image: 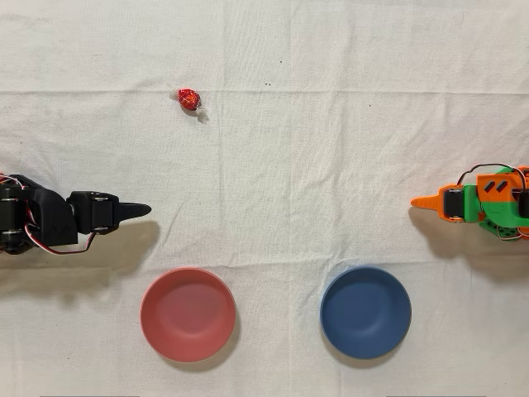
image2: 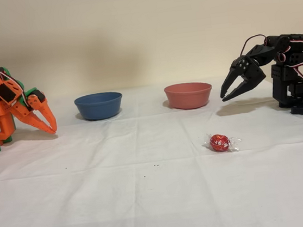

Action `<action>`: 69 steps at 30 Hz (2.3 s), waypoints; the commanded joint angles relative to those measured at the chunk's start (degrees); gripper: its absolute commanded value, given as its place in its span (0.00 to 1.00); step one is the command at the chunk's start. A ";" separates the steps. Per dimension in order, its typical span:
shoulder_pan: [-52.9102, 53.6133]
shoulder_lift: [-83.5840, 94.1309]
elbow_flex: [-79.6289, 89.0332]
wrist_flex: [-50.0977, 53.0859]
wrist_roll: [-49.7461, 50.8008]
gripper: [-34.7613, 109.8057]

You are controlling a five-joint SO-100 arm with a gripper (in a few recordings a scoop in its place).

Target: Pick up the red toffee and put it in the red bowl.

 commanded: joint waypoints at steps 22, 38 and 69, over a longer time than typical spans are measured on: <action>0.26 0.88 1.23 1.05 0.62 0.25; -0.35 0.88 1.32 -0.79 -1.23 0.24; 0.00 -35.07 -53.17 8.53 -12.39 0.24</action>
